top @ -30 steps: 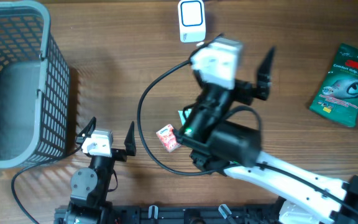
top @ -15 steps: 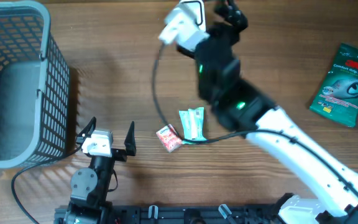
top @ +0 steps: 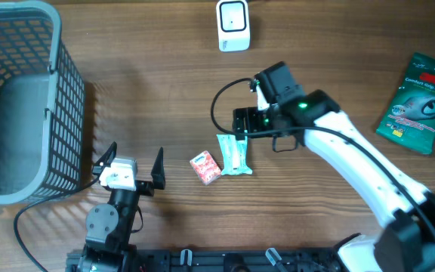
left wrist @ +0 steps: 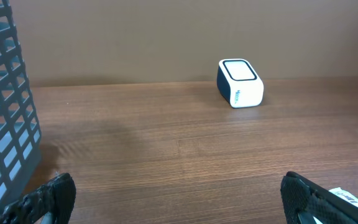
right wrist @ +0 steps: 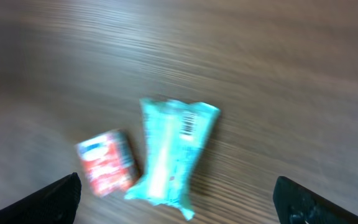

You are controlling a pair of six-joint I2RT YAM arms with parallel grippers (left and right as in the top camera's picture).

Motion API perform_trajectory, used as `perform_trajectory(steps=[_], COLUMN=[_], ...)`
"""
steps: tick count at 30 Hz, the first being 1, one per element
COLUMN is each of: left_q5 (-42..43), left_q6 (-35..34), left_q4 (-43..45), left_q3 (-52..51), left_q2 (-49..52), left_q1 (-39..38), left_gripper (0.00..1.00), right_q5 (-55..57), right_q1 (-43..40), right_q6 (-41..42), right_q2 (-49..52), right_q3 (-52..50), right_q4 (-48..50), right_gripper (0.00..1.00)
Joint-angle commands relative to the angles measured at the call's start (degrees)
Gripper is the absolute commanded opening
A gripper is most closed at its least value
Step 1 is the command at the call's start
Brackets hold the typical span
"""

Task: Scan the item barcode
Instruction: 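Reach down and grasp the light-green wet-wipe pack with the right gripper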

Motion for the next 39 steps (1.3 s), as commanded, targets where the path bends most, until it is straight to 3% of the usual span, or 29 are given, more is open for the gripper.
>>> perform_trajectory(steps=[1,7,13,15,17,19,21,22,23,24,25,28,30,35,37,39], left_q5=[-0.4,-0.3,-0.3,-0.4,-0.3,-0.3,-0.3,-0.3,-0.3,-0.4,-0.3,-0.3,-0.3,-0.3,-0.4,-0.3], left_q6=[-0.3,-0.3,-0.3,-0.3,-0.3,-0.3,-0.3,-0.3,-0.3,-0.3,-0.3,-0.3,-0.3,-0.3,-0.3,-0.3], left_q4=[0.2,0.2,0.2,0.2,0.2,0.2,0.2,0.2,0.2,0.2,0.2,0.2,0.2,0.2,0.2,0.2], left_q3=[-0.2,-0.2,-0.2,-0.2,-0.2,-0.2,-0.2,-0.2,-0.2,-0.2,-0.2,-0.2,-0.2,-0.2,-0.2,-0.2], left_q2=[-0.1,-0.1,-0.1,-0.1,-0.1,-0.1,-0.1,-0.1,-0.1,-0.1,-0.1,-0.1,-0.1,-0.1,-0.1,-0.1], left_q1=[-0.2,-0.2,-0.2,-0.2,-0.2,-0.2,-0.2,-0.2,-0.2,-0.2,-0.2,-0.2,-0.2,-0.2,-0.2,-0.2], left_gripper=[1.0,1.0,1.0,1.0,1.0,1.0,1.0,1.0,1.0,1.0,1.0,1.0,1.0,1.0,1.0,1.0], right_q5=[-9.9,-12.4,-12.7,-16.3,-22.0,-23.8,-23.8,-23.7,-23.5,-22.3,-20.7,-12.8,-8.0,4.1,5.6,5.0], right_q1=[1.3,1.3,0.9,0.7,-0.1,-0.8,-1.9,-2.1,-2.1,-2.1,-2.1,-2.6,-3.8,-5.4,-5.4,-5.4], right_q6=[6.7,15.2,15.4,15.1,15.3,15.4,15.1,15.1,14.0,13.2,13.2,11.5,4.1,-17.0,-21.2,-19.0], right_q2=[7.0,14.8,14.8,14.8,14.8,14.8,14.8,14.8,14.8,14.8,14.8,14.6,14.1,10.8,9.4,7.9], right_q3=[-1.0,-4.2,-8.1,-11.0,-15.2,-18.8,-20.8,-21.3,-21.6,-21.6,-21.6,-21.2,-19.2,-6.4,-0.9,4.6], right_q4=[4.0,4.0,4.8,8.9,16.1,21.2,22.0,21.6,21.0,19.3,18.1,17.4,16.9,9.1,6.8,3.2], right_gripper=[1.0,0.9,0.91,1.0,0.97,0.83,0.56,0.54,0.56,0.64,0.65,0.39,0.35,0.51,0.73,0.85])
